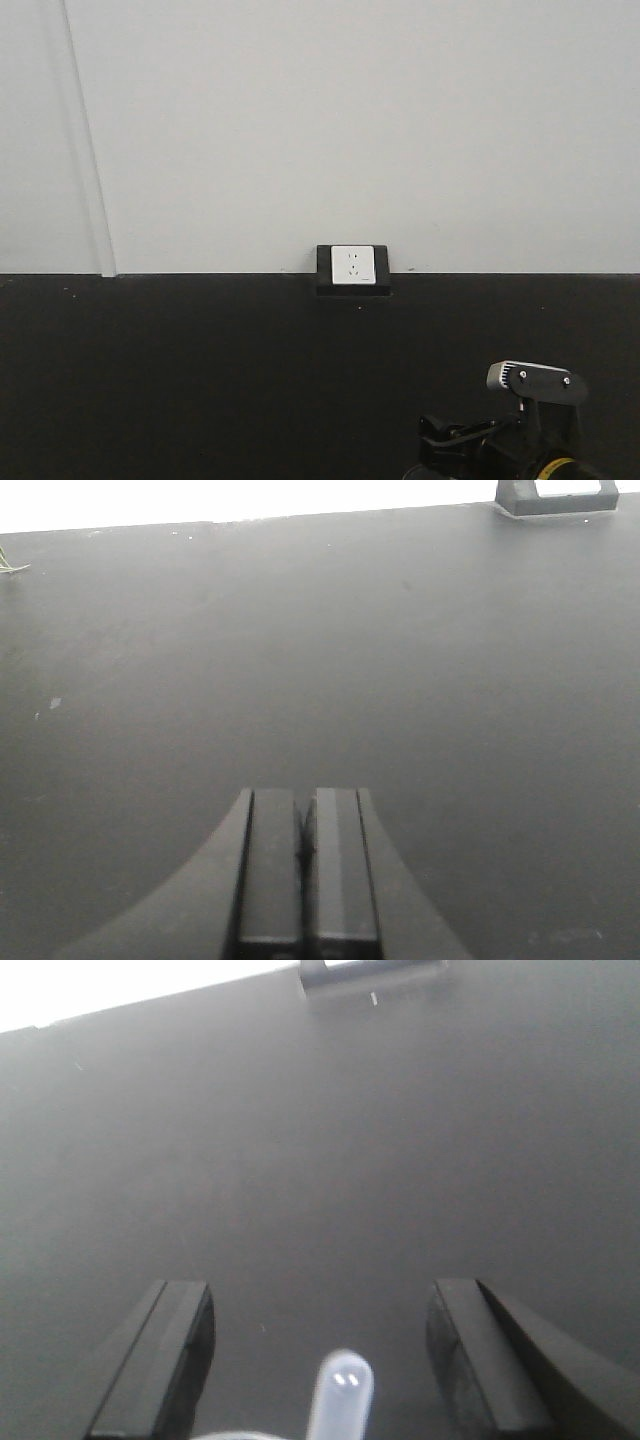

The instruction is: Grab transparent chemical and place on left bench

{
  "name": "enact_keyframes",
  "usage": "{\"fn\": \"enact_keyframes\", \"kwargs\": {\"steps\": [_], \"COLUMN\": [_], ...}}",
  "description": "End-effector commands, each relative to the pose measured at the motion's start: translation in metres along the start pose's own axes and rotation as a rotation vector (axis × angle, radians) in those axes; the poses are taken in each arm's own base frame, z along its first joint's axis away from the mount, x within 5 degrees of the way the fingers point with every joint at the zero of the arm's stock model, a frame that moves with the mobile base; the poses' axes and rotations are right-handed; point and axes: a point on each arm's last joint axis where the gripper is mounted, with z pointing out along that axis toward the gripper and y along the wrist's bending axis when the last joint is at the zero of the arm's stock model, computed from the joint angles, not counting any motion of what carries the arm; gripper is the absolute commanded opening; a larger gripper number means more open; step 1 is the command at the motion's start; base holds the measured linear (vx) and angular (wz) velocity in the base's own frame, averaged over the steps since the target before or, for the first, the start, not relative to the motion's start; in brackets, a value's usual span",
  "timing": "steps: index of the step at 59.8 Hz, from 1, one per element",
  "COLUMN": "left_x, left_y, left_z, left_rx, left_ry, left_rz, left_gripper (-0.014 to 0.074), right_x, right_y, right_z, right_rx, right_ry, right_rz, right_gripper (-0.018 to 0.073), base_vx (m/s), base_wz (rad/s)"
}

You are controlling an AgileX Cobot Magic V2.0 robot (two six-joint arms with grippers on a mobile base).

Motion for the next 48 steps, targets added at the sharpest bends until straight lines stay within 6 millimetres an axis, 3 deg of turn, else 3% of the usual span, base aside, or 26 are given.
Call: {"fn": "enact_keyframes", "kwargs": {"steps": [1,9,18,24,42,48], "left_x": [-0.0028,-0.0028,-0.0028,-0.0028,-0.0028,-0.0028], "left_y": [0.0001,0.0001,0.0001,0.0001,0.0001,0.0001], "left_z": [-0.0013,-0.0013,-0.0013,-0.0013,-0.0013,-0.0013], "left_rx": [-0.002,-0.002,-0.002,-0.002,-0.002,-0.002], "left_ry": [-0.081,-0.081,-0.081,-0.081,-0.081,-0.081], "left_rz": [-0.009,-0.009,-0.009,-0.009,-0.009,-0.009], "left_gripper": [-0.0003,-0.0003,-0.0003,-0.0003,-0.0003,-0.0003], "right_x": [-0.0208,-0.0195,-0.0190,-0.0183,-0.0178,-0.0180], "right_y": [0.0081,0.0076,0.0074,0.0072,0.0072,0.0074], "right_z": [-0.0013,0.0000,0.0001,0.0002,0.0002,0.0002], "right_rx": [-0.049,-0.047,-0.046,-0.045,-0.046,-0.046], "right_ry": [-0.126,-0.120,-0.114,-0.106,-0.101,-0.103], "right_rz": [0.018,0.026,0.048,0.075,0.080,0.067], "right_gripper": [0.0513,0.0501,0.0427,0.0344,-0.0015,-0.0010], "base_vx": [0.00,0.00,0.00,0.00,0.00,0.00], "base_wz": [0.00,0.00,0.00,0.00,0.00,0.00]}}
